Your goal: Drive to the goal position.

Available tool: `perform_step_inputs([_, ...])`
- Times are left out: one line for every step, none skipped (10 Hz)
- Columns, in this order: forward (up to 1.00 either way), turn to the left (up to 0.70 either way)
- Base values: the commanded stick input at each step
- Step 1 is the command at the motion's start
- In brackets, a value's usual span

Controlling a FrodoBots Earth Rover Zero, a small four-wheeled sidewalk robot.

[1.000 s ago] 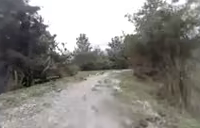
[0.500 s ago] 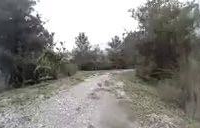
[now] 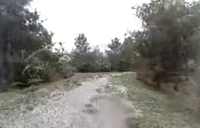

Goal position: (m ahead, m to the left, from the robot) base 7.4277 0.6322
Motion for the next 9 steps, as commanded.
perform_step_inputs([0.85, 0.0])
perform_step_inputs([0.85, 0.0])
perform_step_inputs([0.85, 0.0])
perform_step_inputs([0.85, 0.0])
perform_step_inputs([0.85, 0.0])
perform_step_inputs([0.85, 0.0])
perform_step_inputs([0.85, 0.0])
perform_step_inputs([0.85, 0.0])
perform_step_inputs([0.85, 0.0])
